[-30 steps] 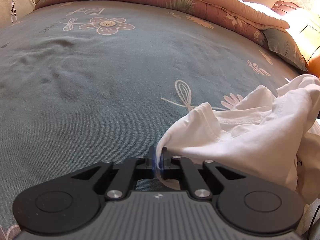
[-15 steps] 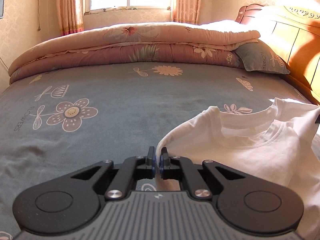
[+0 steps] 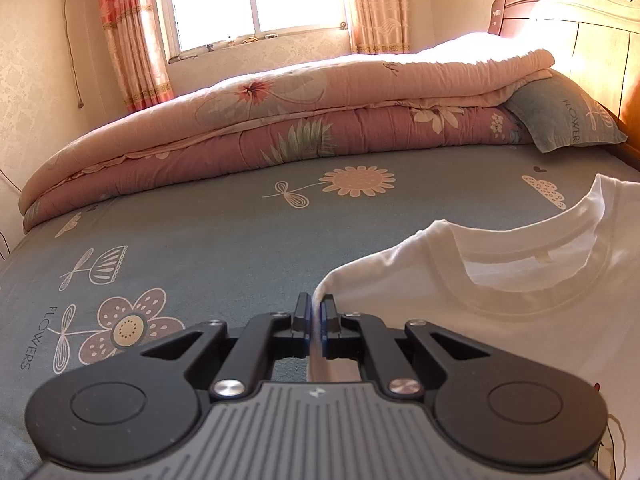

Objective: Fold clothes

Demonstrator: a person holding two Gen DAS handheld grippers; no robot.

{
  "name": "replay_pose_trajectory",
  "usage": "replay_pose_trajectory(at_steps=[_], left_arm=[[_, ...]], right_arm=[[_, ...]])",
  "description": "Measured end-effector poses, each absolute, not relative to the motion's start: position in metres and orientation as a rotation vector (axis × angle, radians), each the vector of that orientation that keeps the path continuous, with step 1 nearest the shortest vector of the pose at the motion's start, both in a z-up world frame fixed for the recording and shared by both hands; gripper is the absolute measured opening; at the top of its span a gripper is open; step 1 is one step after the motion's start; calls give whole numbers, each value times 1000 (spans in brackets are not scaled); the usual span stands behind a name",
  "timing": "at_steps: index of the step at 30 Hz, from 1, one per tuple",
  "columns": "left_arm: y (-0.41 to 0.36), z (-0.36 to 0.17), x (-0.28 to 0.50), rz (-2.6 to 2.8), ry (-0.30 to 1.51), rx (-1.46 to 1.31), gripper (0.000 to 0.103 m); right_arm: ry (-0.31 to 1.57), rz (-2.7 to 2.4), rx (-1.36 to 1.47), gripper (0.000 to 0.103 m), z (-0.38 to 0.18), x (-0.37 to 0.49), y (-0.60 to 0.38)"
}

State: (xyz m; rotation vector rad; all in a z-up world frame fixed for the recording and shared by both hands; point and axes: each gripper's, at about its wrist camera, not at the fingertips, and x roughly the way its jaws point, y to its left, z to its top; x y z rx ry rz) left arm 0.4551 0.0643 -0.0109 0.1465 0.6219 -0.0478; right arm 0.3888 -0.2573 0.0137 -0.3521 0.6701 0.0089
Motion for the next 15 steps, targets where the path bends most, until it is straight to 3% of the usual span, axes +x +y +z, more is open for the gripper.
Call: replay_pose_trajectory(at_steps=[3, 6, 9, 11, 15], left_arm=[[55, -32, 474, -28, 655, 156, 4], [46, -60, 489, -38, 781, 159, 11], [41, -82, 487, -64, 860, 174, 17], [40, -88, 478, -81, 878, 185, 18], [46, -79, 453, -120, 885, 170, 35]], right_arm=[[716, -18, -315, 16, -16, 412, -253], [759, -21, -286, 20, -42, 424, -249], [791, 23, -307, 34, -58, 420, -241], [793, 68, -352, 49, -60, 405, -235], [789, 119, -375, 66, -48, 371, -235]])
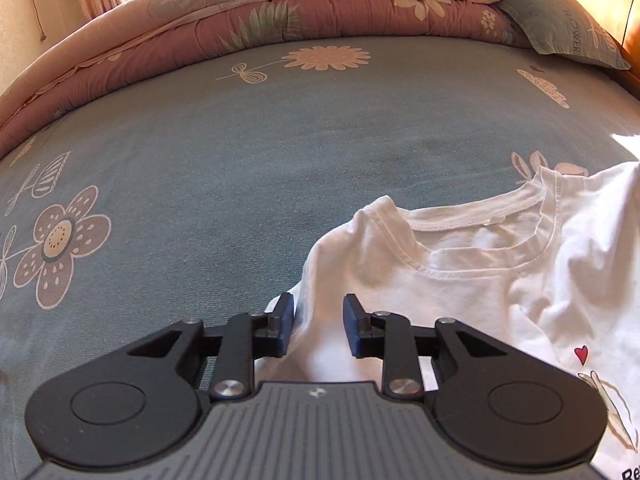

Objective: Fold clothes

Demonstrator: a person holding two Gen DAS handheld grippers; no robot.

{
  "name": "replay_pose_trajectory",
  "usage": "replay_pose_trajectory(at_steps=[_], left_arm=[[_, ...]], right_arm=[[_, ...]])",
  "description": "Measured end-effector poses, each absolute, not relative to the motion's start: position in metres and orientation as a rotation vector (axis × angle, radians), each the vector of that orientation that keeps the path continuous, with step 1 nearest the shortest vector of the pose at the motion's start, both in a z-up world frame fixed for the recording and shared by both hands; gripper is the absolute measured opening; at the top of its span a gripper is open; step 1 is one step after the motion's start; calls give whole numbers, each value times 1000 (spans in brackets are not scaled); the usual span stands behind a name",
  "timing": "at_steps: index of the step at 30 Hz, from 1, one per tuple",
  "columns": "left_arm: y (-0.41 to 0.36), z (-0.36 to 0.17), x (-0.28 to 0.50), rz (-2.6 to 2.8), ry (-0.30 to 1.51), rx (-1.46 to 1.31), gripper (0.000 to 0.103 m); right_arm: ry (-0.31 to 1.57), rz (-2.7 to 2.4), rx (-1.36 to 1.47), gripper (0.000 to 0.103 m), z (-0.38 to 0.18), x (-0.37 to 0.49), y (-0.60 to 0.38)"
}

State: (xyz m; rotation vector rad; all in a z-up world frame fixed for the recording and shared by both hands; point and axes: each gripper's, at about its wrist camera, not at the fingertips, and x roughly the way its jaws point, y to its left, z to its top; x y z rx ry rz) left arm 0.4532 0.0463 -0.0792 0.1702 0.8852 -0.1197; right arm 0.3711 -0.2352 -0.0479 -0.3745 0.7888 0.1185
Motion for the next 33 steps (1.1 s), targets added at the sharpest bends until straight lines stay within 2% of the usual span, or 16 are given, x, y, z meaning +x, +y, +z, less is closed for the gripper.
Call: replay_pose_trajectory(at_steps=[3, 5, 9, 13, 17, 21, 24, 27, 29, 30, 33], left_arm=[[48, -66, 428, -152, 888, 194, 48], [49, -57, 407, -179, 892, 203, 50], [56, -48, 348, -239, 903, 175, 57], [61, -51, 286, -276, 927, 159, 63], [62, -57, 226, -324, 926, 132, 64], [69, -69, 187, -366, 942, -17, 74], [67, -87, 174, -373, 991, -81, 74], [67, -99, 165, -374, 1006, -109, 73], [68, -101, 163, -390, 988, -115, 76], [70, -103, 163, -409, 981, -134, 80], [79, -109, 164, -484, 965, -217, 102]], right_arm=[[786, 163, -331, 73, -33, 339, -239], [786, 192, -293, 82, -25, 313, -238], [777, 249, -252, 89, -18, 253, -234], [810, 239, -266, 90, -33, 195, -228], [884, 234, -205, 91, -55, 145, -228], [934, 229, -147, 91, -76, 114, -229], [972, 227, -102, 91, -94, 104, -233], [962, 231, -89, 97, -104, 98, -233], [953, 238, -83, 103, -106, 96, -232], [949, 236, -77, 103, -107, 96, -232], [939, 232, -55, 103, -107, 96, -234]])
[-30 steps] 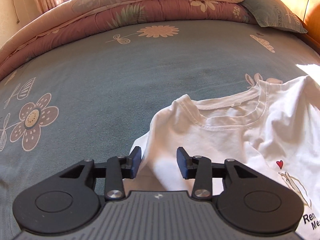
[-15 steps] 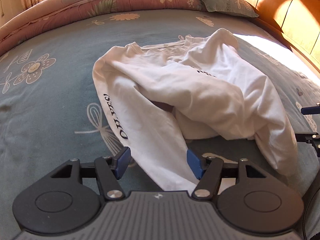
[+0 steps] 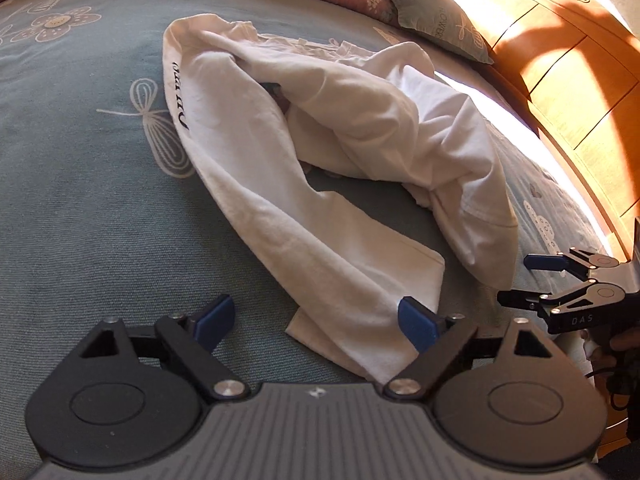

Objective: Fold clothes

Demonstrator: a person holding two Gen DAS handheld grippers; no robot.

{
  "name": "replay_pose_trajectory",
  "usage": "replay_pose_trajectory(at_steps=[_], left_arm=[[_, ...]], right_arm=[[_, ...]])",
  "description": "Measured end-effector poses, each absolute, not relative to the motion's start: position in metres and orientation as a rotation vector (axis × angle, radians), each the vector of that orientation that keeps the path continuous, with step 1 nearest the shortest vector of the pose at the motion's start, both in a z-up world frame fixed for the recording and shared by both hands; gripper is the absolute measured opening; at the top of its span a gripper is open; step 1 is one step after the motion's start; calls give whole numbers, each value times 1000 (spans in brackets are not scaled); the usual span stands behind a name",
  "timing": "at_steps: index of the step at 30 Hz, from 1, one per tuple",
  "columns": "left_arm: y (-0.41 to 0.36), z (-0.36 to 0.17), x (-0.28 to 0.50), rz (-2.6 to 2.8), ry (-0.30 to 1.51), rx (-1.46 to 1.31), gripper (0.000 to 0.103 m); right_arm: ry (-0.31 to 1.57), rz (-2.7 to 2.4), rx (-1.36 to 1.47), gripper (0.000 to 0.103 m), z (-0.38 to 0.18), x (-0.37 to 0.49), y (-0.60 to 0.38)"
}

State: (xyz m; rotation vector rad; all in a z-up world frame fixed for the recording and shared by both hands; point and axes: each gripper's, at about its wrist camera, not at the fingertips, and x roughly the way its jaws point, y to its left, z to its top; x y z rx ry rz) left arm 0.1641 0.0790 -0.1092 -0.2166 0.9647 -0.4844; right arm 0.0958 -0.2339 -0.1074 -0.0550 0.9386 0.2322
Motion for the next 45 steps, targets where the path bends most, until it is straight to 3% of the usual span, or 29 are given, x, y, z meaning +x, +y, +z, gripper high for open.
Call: replay_pose_trajectory(at_steps=[3, 7, 21, 28, 35, 38, 39, 40, 41, 42, 45], left_arm=[[77, -108, 163, -485, 974, -210, 102], [73, -104, 160, -512, 981, -263, 93], [67, -100, 183, -663, 855, -572, 92], [70, -139, 167, -727, 949, -727, 90], [59, -137, 188, -750, 974, -744, 86], [61, -147, 188, -715, 964, -747, 70], [68, -152, 187, -685, 981, -775, 54], [75, -160, 187, -652, 1006, -817, 29], [82, -168, 186, -617, 1031, -859, 14], [90, -175, 186, -582, 1055, -901, 8], [89, -175, 184, -559, 1054, -888, 7]], right_arm=[[922, 239, -19, 103, -107, 95, -239], [903, 257, 0, 103, -108, 93, -244], [885, 241, -26, 103, -111, 92, -239], [880, 242, -41, 103, -111, 90, -239], [875, 236, -59, 103, -112, 89, -236], [872, 233, -56, 103, -112, 89, -236], [870, 234, -50, 103, -112, 88, -237], [868, 237, -42, 103, -112, 88, -238], [866, 240, -35, 103, -112, 88, -239], [863, 243, -25, 103, -111, 88, -241], [855, 247, -12, 103, -111, 88, -242]])
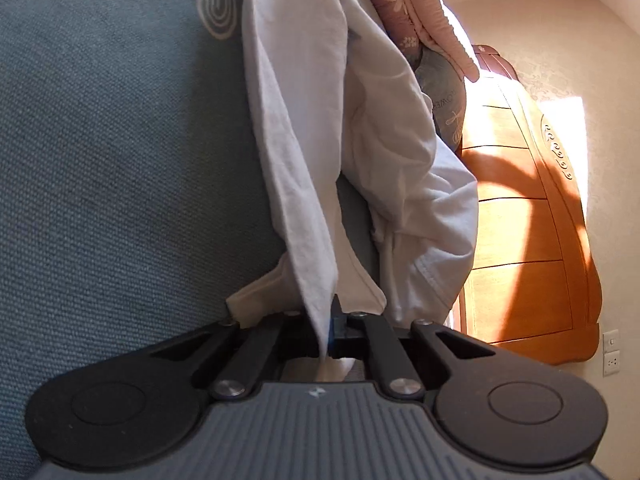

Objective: Fold clothes

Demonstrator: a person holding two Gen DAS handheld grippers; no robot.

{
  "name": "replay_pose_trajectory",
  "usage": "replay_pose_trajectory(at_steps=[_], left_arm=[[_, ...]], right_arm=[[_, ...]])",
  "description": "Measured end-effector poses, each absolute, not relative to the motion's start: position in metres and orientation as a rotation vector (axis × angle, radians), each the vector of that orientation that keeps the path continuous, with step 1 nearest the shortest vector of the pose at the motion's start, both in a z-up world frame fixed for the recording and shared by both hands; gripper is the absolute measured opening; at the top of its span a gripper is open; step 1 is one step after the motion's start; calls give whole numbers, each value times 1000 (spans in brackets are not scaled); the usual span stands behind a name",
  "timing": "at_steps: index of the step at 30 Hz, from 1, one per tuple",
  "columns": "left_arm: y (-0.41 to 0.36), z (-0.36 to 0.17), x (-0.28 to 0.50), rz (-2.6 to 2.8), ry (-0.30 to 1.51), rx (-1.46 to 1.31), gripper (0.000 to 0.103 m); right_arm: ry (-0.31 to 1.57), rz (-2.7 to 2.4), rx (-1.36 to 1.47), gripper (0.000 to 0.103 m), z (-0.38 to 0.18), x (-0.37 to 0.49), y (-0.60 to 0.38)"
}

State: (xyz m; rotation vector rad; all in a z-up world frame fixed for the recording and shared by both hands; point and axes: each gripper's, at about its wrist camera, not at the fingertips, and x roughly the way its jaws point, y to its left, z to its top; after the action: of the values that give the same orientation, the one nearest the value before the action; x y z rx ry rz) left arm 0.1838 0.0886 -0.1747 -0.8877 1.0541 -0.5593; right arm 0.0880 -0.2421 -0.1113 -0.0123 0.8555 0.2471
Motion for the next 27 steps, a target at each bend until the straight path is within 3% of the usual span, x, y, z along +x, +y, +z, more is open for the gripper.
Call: replay_pose_trajectory(at_steps=[9, 27], left_arm=[[81, -116, 194, -501, 1039, -548, 3], [221, -21, 229, 35, 991, 22, 3]], right_arm=[[861, 251, -37, 103, -111, 88, -239], [881, 238, -81, 103, -111, 91, -232]])
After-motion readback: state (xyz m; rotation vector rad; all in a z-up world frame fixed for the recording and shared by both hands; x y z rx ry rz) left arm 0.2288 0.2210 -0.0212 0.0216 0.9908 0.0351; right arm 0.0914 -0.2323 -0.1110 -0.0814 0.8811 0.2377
